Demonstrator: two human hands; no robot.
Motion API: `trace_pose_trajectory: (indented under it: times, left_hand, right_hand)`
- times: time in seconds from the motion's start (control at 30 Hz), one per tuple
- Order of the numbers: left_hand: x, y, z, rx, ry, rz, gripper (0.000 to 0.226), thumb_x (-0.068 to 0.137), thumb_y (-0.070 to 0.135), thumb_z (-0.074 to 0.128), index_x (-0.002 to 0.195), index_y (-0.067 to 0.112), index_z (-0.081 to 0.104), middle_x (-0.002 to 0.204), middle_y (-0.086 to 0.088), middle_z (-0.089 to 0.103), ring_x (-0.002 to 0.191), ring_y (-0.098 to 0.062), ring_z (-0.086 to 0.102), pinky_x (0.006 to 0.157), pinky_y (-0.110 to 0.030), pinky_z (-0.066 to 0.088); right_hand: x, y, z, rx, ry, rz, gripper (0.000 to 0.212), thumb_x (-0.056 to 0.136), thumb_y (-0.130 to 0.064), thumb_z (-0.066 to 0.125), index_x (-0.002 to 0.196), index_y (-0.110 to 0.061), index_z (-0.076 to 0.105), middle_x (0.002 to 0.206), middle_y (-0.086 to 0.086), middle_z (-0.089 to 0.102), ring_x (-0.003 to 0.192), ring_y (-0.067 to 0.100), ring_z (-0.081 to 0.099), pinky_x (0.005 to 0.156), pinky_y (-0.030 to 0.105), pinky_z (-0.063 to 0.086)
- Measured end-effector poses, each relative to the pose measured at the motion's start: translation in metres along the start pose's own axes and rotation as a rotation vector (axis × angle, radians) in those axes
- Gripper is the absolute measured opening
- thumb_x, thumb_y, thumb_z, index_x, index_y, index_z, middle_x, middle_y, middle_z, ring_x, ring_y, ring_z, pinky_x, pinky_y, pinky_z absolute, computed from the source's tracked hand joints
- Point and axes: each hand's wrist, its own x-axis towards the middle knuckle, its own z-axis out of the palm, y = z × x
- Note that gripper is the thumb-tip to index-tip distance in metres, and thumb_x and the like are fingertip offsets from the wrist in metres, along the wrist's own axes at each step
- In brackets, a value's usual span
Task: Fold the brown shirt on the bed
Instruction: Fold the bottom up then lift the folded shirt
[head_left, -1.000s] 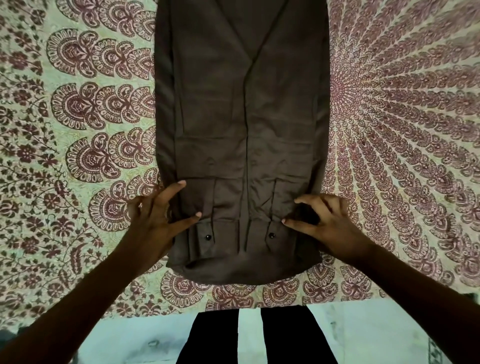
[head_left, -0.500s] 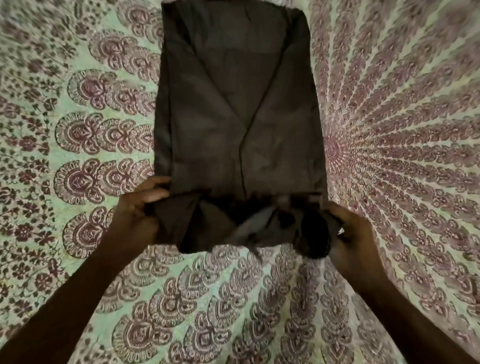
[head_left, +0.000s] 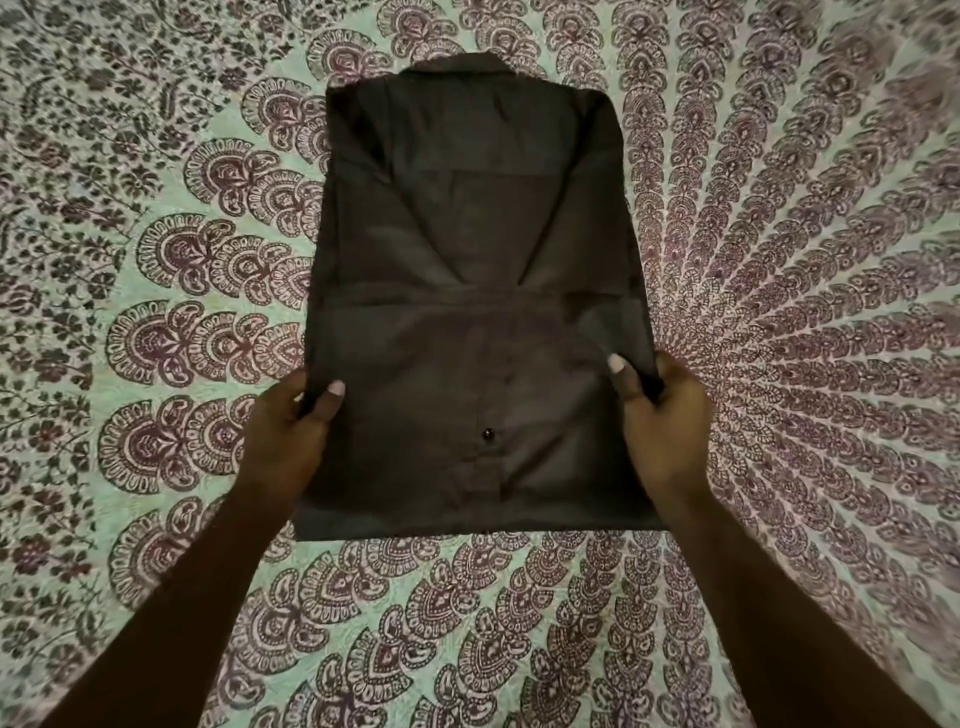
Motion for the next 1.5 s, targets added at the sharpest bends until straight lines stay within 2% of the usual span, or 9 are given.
trace_pose_trajectory:
  times: [0.2,0.4,0.57,0.7,0.9,1.2,1.3,1.4,1.5]
  left_hand:
    - [-0.007,0.0,0.008,0.1,0.114,0.024,0.016,0.103,0.022,0.063,0.113,0.011,0.069,0.103,-0.006,0.073,0.103,-0.029,0.068,0.087,-0.036,0.049]
    - [-0.032,0.018,0.027,0.578,0.413,0.253,0.056,0.087,0.031,0.07,0.133,0.01,0.047,0.143,-0.023,0.05,0.125,-0.046,0.053,0.099,-0.06,0.048]
    - [-0.028,0.014,0.045,0.988,0.056,0.711,0.068,0.1,0.049,0.047,0.159,0.017,0.038,0.173,-0.005,0.024,0.157,-0.03,0.027,0.119,-0.054,0.027]
    - [-0.017,-0.008,0.056,1.111,-0.033,0.654,0.071,0.103,0.052,0.029,0.167,0.023,0.019,0.177,-0.002,0.006,0.162,-0.028,0.009,0.124,-0.058,0.021]
    - [-0.016,-0.014,0.06,1.072,0.021,0.546,0.077,0.095,0.07,0.04,0.164,0.047,0.016,0.176,-0.001,-0.007,0.16,-0.046,-0.005,0.126,-0.065,0.009]
    - [-0.011,-0.012,0.058,1.082,0.006,0.577,0.08,0.094,0.072,0.044,0.164,0.045,0.017,0.177,-0.001,-0.002,0.162,-0.038,-0.002,0.125,-0.065,0.014]
    - [-0.011,-0.013,0.057,1.075,0.007,0.573,0.08,0.093,0.072,0.043,0.164,0.045,0.017,0.177,0.0,-0.002,0.162,-0.038,-0.002,0.126,-0.064,0.013]
    - [-0.011,-0.014,0.058,1.066,0.011,0.577,0.08,0.093,0.072,0.043,0.164,0.045,0.017,0.177,0.0,-0.001,0.162,-0.037,-0.001,0.126,-0.063,0.013]
    - [-0.011,-0.014,0.056,1.064,0.003,0.576,0.08,0.093,0.073,0.043,0.164,0.046,0.017,0.177,0.001,-0.001,0.162,-0.038,0.0,0.126,-0.063,0.013]
  right_hand:
    - [0.024,-0.009,0.005,-0.171,0.114,-0.077,0.036,0.105,-0.037,0.058,0.086,-0.006,0.059,0.074,0.017,0.064,0.068,0.035,0.059,0.065,0.045,0.047]
    - [0.019,-0.028,0.012,-0.728,0.193,-0.186,0.041,0.101,-0.039,0.057,0.131,-0.011,0.052,0.125,0.021,0.062,0.115,0.042,0.058,0.092,0.055,0.046]
    - [-0.039,-0.053,0.049,-0.582,-0.056,-0.586,0.056,0.101,-0.034,0.053,0.151,-0.01,0.048,0.159,0.016,0.042,0.148,0.035,0.037,0.112,0.053,0.038]
    - [-0.05,-0.037,0.085,-0.713,-0.349,-0.617,0.072,0.1,-0.061,0.043,0.164,-0.03,0.028,0.175,-0.001,0.012,0.162,0.025,0.009,0.123,0.056,0.021]
    - [-0.015,-0.009,0.055,-0.839,-0.251,-0.549,0.09,0.081,-0.097,0.033,0.16,-0.055,0.02,0.175,-0.006,0.008,0.162,0.022,0.006,0.125,0.06,0.012]
    - [-0.002,-0.003,0.033,-0.814,-0.004,-0.056,0.086,0.1,-0.075,0.03,0.167,-0.027,0.006,0.176,0.008,-0.002,0.161,0.037,-0.005,0.124,0.07,0.008]
    - [-0.018,-0.032,0.052,-0.779,-0.058,-0.245,0.078,0.106,-0.059,0.035,0.168,-0.019,0.008,0.175,0.007,-0.009,0.161,0.035,-0.012,0.126,0.064,-0.006]
    - [-0.029,-0.025,0.063,-0.748,-0.321,-0.565,0.072,0.104,-0.066,0.034,0.166,-0.035,0.016,0.176,-0.002,-0.005,0.162,0.027,-0.007,0.129,0.059,0.007]
    - [-0.018,0.005,0.04,-0.876,-0.292,-0.514,0.076,0.098,-0.078,0.032,0.164,-0.046,0.013,0.176,-0.006,0.001,0.163,0.024,0.001,0.127,0.058,0.013]
